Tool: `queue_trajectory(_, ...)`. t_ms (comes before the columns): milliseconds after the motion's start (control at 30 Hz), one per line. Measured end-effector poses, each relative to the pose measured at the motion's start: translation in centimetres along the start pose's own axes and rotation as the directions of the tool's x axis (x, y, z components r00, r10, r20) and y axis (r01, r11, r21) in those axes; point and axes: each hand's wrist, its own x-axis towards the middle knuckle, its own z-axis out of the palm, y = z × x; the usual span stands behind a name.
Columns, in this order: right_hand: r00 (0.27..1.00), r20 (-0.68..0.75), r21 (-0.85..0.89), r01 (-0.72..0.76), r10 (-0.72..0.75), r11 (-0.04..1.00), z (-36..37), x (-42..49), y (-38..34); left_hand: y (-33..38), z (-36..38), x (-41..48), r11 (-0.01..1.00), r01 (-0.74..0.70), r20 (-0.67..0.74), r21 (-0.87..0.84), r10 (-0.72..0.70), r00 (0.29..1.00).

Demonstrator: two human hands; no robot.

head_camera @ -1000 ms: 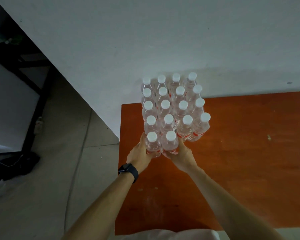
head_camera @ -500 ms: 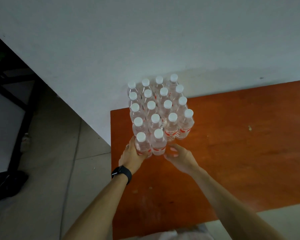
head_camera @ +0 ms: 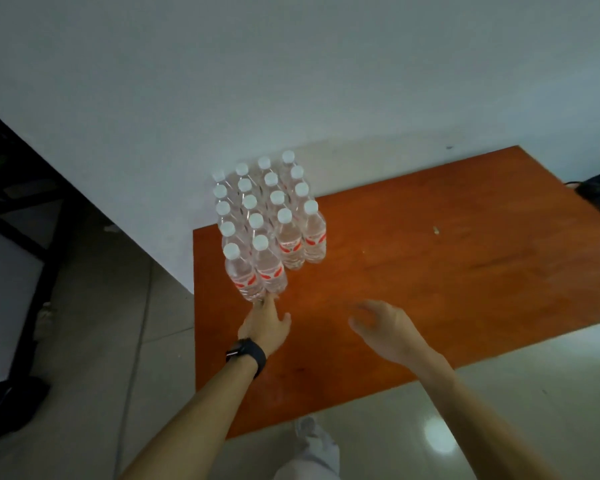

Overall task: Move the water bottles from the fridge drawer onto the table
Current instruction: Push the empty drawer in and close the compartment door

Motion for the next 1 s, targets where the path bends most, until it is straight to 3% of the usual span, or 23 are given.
queue_trajectory(67,0.998,-0.059,-0.089,0.002,-0.007,0.996,-1.6,-3.6,3.2,4.5,2.0,-1.9,0.983,-0.135,0.094,0.126,0.124,0.988)
queue_trajectory(167,0.985,-0.173,-0.187,-0.008,-0.024,0.982,-4.8,-10.1,8.8,13.2,6.1,-5.4,0.890,-0.379,0.264,0.253,0.313,0.912)
queue_trajectory(267,0.943,-0.328,-0.221,-0.138,0.059,0.965,-8.3,-17.5,14.7,23.0,10.4,-10.1,0.733,-0.607,0.348,0.308,0.507,0.788)
queue_trajectory(433,0.774,-0.577,-0.159,-0.419,0.260,0.894,-14.7,-31.6,22.8,38.9,15.2,-19.0,0.421,-0.862,0.364,0.281,0.785,0.502)
queue_trajectory(600,0.522,-0.745,0.045,-0.582,0.416,0.812,-20.1,-44.0,29.8,52.0,19.3,-28.4,0.166,-0.969,0.354,0.185,0.908,0.223)
queue_trajectory(767,0.309,-0.819,0.225,-0.603,0.484,0.766,-24.0,-52.5,35.1,62.2,24.0,-35.1,-0.027,-0.995,0.359,0.092,0.933,0.008)
queue_trajectory(900,0.158,-0.844,0.324,-0.611,0.512,0.722,-26.7,-57.8,39.8,70.3,28.3,-39.4,-0.151,-0.988,0.323,0.009,0.936,-0.140)
queue_trajectory(1000,0.083,-0.848,0.372,-0.612,0.524,0.698,-29.3,-61.6,44.3,76.9,32.1,-42.6,-0.191,-0.980,0.302,-0.063,0.932,-0.201)
